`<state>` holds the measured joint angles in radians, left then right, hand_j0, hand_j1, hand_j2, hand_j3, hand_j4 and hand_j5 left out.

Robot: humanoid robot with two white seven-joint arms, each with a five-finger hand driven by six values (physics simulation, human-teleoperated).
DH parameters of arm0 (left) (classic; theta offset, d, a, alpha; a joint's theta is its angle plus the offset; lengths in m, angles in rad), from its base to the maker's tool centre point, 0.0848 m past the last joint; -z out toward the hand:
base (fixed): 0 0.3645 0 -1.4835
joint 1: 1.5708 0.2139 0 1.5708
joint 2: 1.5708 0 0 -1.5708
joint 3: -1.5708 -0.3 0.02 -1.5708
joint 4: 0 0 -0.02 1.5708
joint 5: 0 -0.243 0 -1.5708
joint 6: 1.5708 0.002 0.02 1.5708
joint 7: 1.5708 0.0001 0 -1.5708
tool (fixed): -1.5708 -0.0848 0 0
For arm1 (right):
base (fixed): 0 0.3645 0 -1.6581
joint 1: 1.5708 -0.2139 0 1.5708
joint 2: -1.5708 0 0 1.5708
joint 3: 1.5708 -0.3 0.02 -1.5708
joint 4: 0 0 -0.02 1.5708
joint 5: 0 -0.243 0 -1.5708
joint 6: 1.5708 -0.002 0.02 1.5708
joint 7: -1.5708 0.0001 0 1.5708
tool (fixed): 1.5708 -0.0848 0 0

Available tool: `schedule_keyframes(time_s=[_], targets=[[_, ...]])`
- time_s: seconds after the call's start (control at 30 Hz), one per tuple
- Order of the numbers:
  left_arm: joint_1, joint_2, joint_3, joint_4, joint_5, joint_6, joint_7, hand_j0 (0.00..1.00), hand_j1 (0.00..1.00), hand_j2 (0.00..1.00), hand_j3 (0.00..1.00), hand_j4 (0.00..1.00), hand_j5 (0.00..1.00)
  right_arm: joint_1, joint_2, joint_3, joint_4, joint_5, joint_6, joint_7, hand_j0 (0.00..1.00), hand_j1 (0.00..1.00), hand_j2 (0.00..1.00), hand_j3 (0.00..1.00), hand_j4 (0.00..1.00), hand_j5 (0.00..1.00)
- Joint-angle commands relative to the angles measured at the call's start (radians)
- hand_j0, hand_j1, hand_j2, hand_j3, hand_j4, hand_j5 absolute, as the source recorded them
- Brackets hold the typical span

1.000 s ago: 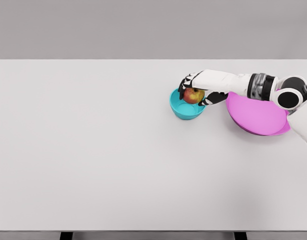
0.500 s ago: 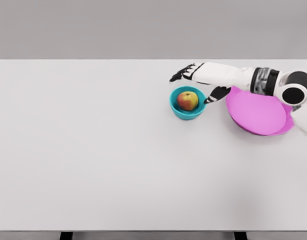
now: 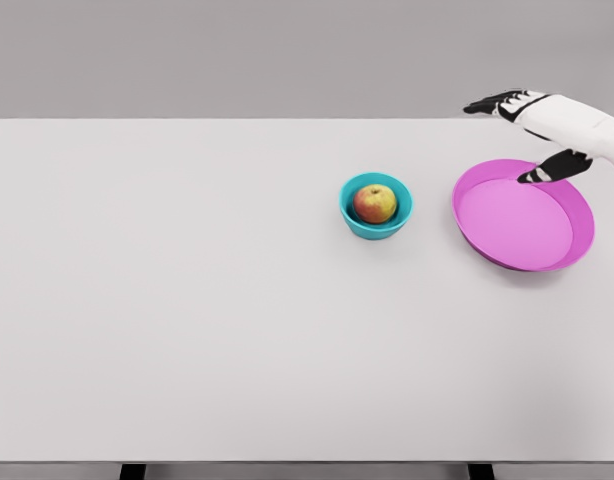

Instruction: Put the apple from the pink plate into the blue bowl with your right arm

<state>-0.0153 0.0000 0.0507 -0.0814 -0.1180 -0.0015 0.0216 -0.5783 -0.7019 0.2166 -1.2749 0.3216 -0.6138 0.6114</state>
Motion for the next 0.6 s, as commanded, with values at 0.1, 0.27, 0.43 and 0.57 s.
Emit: schedule_keyframes(time_s=[0.1,0.27,0.43,0.57], targets=[[0.000,0.000,0.000,0.000,0.000,0.000,0.000,1.00,1.00,1.00,1.00,1.00,1.00,0.058,-0.014,-0.069,0.051,-0.004,0.003,-0.001,1.00,1.00,1.00,1.00,1.00,1.00],[0.002,0.000,0.000,0.000,0.000,0.000,0.000,1.00,1.00,1.00,1.00,1.00,1.00,0.080,-0.010,-0.072,0.051,-0.001,0.003,-0.001,1.00,1.00,1.00,1.00,1.00,1.00],[0.002,0.000,0.000,0.000,0.000,0.000,0.000,1.00,1.00,1.00,1.00,1.00,1.00,0.098,-0.013,-0.074,0.051,0.000,0.003,-0.001,1.00,1.00,1.00,1.00,1.00,1.00],[0.000,0.000,-0.002,0.000,-0.002,0.000,0.001,1.00,1.00,1.00,1.00,1.00,1.00,0.100,-0.011,-0.085,0.051,-0.001,0.003,-0.001,1.00,1.00,1.00,1.00,1.00,1.00]])
